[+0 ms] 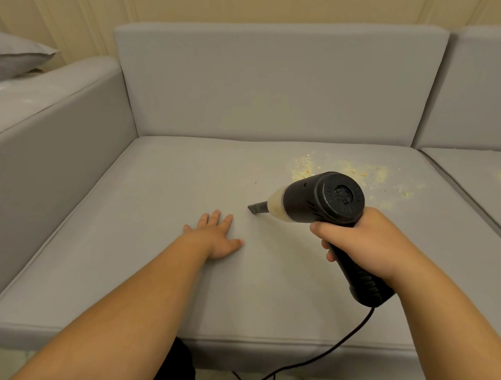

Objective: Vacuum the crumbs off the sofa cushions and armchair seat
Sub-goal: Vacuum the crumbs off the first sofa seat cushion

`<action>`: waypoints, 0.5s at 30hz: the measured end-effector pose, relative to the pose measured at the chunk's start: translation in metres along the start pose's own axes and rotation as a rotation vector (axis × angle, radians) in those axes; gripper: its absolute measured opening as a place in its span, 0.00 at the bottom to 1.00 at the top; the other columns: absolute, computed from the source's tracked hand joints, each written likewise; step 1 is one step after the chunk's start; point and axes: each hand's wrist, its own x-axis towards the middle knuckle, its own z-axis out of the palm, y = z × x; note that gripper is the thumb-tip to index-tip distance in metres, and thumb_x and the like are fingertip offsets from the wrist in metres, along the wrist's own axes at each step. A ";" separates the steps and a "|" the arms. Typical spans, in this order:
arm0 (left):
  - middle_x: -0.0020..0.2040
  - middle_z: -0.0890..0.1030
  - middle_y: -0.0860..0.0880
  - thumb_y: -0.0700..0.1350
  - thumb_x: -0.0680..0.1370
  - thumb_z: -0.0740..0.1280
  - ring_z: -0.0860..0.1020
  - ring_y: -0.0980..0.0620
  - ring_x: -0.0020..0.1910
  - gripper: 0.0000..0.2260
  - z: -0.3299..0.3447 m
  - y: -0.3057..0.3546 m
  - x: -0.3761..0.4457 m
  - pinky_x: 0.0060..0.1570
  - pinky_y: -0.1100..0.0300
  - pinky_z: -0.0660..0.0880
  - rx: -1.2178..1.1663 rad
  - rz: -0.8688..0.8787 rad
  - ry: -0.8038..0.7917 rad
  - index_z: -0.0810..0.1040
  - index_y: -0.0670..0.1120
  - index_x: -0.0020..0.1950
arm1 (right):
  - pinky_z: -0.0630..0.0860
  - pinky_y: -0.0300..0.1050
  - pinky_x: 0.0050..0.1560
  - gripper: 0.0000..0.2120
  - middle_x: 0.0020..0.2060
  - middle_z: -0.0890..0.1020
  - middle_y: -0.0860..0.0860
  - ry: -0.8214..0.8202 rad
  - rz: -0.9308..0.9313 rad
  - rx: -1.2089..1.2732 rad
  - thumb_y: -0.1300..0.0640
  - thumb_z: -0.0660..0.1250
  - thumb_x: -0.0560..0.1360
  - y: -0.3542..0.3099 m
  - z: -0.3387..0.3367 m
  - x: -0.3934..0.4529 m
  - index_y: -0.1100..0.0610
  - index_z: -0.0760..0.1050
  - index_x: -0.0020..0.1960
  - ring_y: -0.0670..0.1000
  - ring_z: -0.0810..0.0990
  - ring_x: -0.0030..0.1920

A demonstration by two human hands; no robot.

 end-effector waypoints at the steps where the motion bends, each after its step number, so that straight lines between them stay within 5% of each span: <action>1: 0.84 0.36 0.55 0.74 0.78 0.53 0.38 0.47 0.83 0.40 0.000 0.000 0.000 0.77 0.30 0.45 -0.001 0.000 -0.001 0.39 0.62 0.84 | 0.82 0.53 0.49 0.11 0.38 0.87 0.56 -0.001 -0.002 0.004 0.52 0.74 0.76 0.000 -0.002 0.001 0.60 0.82 0.48 0.54 0.88 0.39; 15: 0.84 0.35 0.55 0.73 0.79 0.53 0.38 0.47 0.83 0.39 -0.002 0.001 0.004 0.77 0.29 0.45 0.011 0.014 -0.011 0.38 0.62 0.83 | 0.77 0.45 0.39 0.08 0.32 0.85 0.53 0.220 0.041 -0.043 0.51 0.73 0.73 0.013 0.007 0.019 0.55 0.80 0.46 0.48 0.86 0.35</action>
